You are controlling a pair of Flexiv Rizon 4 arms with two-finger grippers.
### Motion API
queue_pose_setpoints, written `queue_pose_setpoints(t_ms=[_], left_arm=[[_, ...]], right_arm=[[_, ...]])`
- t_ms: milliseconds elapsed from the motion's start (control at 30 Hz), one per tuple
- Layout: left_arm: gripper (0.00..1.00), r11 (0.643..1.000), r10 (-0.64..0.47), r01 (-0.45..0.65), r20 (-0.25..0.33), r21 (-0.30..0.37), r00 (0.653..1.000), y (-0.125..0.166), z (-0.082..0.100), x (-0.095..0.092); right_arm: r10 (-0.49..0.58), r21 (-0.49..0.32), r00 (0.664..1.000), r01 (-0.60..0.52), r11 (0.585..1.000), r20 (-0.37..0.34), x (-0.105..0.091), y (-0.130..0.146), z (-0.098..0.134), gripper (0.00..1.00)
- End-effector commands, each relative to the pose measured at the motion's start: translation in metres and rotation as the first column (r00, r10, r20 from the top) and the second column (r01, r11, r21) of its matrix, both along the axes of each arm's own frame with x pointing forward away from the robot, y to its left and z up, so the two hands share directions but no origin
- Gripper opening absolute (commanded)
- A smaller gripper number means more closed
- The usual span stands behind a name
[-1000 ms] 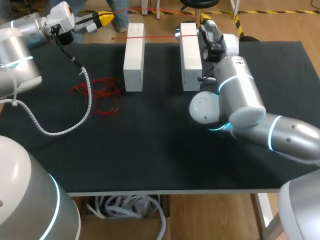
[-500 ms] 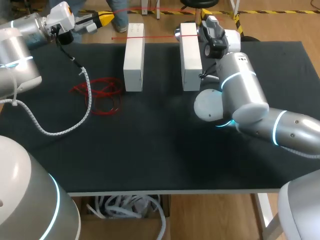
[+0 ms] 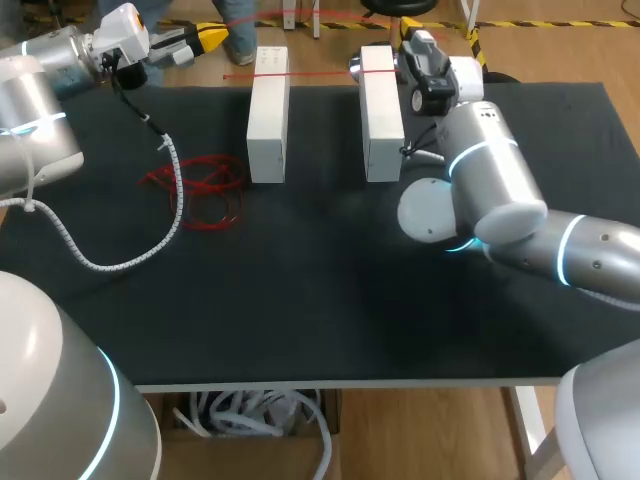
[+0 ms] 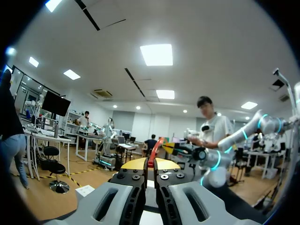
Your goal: Grab the tape and strap the tape.
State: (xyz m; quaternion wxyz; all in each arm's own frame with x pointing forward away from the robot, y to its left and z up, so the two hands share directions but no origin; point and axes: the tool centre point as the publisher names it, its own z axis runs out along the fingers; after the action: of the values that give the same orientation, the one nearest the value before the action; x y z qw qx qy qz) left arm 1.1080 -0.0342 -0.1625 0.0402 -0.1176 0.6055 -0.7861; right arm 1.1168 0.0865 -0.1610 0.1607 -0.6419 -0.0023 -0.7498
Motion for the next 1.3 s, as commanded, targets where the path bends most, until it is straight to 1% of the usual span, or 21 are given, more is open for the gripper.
queue_pose_setpoints(t_ms=[33,200,367,533,567,600,667,733,767,867,900,933,967,1000,1067,1133,1167,1200,1233,1267,1300], left_arm=[[0.0,1.0,0.003,-0.003,0.006,0.014,1.0,-0.001,0.001,-0.001],[0.0,0.991,0.018,-0.022,0.035,0.132,0.999,-0.003,0.009,-0.005],[0.0,0.975,0.007,-0.025,0.079,0.221,0.997,-0.004,0.024,-0.012],[0.0,0.936,-0.016,-0.017,0.091,0.352,0.996,-0.007,0.033,-0.015],[0.0,0.922,-0.024,-0.014,0.094,0.386,0.995,-0.007,0.035,-0.016],[0.0,0.893,-0.036,-0.013,0.099,0.449,0.994,-0.008,0.038,-0.016],[0.0,0.807,-0.04,-0.023,0.094,0.59,0.995,-0.008,0.043,-0.015],[0.0,0.738,-0.031,-0.047,0.104,0.673,0.994,-0.009,0.047,-0.015],[0.0,0.714,-0.03,-0.054,0.108,0.698,0.994,-0.008,0.05,-0.013],[0.0,0.664,-0.035,-0.071,0.126,0.745,0.991,-0.005,0.059,-0.01],[0.0,0.658,-0.034,-0.073,0.127,0.749,0.991,-0.004,0.061,-0.008],[0.0,0.636,-0.035,-0.07,0.12,0.768,0.992,-0.003,0.063,-0.008],[0.0,0.598,-0.032,-0.076,0.119,0.798,0.992,-0.002,0.065,-0.007],[0.0,0.57,-0.038,-0.074,0.116,0.818,0.993,-0.001,0.066,-0.007],[0.0,0.532,-0.046,-0.06,0.1,0.844,0.994,-0.001,0.067,-0.007],[0.0,0.468,-0.046,-0.037,0.065,0.883,0.997,-0.001,0.068,-0.007],[0.0,0.465,-0.042,-0.039,0.066,0.884,0.997,-0.002,0.068,-0.007],[0.0,0.427,-0.037,-0.038,0.059,0.904,0.998,-0.002,0.069,-0.007],[0.0,0.344,-0.039,-0.046,0.063,0.938,0.997,-0.002,0.07,-0.007],[0.0,0.347,-0.035,-0.049,0.065,0.936,0.997,-0.002,0.07,-0.007],[0.0,0.337,-0.035,-0.044,0.059,0.94,0.998,-0.002,0.071,-0.006]], right_arm=[[0.012,-0.005,1.0,-0.012,1.0,0.0,-0.001,-0.001,-0.001,0.0],[0.016,-0.015,1.0,-0.016,1.0,0.004,-0.002,0.0,-0.002,0.0],[0.015,-0.019,1.0,-0.015,1.0,0.002,-0.003,-0.001,-0.003,0.0],[0.021,-0.025,1.0,-0.02,0.999,0.006,-0.004,0.0,-0.003,0.0],[0.021,-0.026,1.0,-0.021,0.999,0.006,-0.004,0.0,-0.003,0.0],[0.022,-0.028,1.0,-0.022,0.999,0.006,-0.004,0.0,-0.003,0.0],[0.023,-0.031,1.0,-0.023,0.999,0.006,-0.005,0.0,-0.004,0.0],[0.024,-0.034,1.0,-0.024,0.999,0.006,-0.005,0.0,-0.004,0.0],[0.024,-0.035,1.0,-0.024,0.999,0.005,-0.005,-0.001,-0.005,0.0],[0.025,-0.04,1.0,-0.025,0.999,0.004,-0.005,-0.001,-0.005,0.0],[0.025,-0.04,1.0,-0.025,0.999,0.005,-0.005,-0.002,-0.005,0.0],[0.025,-0.04,1.0,-0.025,0.999,0.005,-0.005,-0.002,-0.005,0.0],[0.025,-0.04,1.0,-0.025,0.999,0.005,-0.005,-0.002,-0.004,0.0],[0.025,-0.04,1.0,-0.025,0.999,0.006,-0.005,-0.002,-0.004,0.0],[0.025,-0.041,1.0,-0.025,0.999,0.007,-0.005,-0.002,-0.004,0.0],[0.025,-0.043,1.0,-0.025,0.999,0.006,-0.005,-0.001,-0.004,0.0],[0.026,-0.043,1.0,-0.025,0.999,0.007,-0.005,-0.001,-0.004,0.0],[0.026,-0.044,1.0,-0.026,0.999,0.007,-0.005,-0.001,-0.004,0.0],[0.026,-0.045,1.0,-0.026,0.999,0.008,-0.005,-0.001,-0.004,0.0],[0.027,-0.046,1.0,-0.027,0.999,0.007,-0.005,0.0,-0.004,0.0],[0.027,-0.046,1.0,-0.027,0.999,0.006,-0.004,0.0,-0.004,0.0]])
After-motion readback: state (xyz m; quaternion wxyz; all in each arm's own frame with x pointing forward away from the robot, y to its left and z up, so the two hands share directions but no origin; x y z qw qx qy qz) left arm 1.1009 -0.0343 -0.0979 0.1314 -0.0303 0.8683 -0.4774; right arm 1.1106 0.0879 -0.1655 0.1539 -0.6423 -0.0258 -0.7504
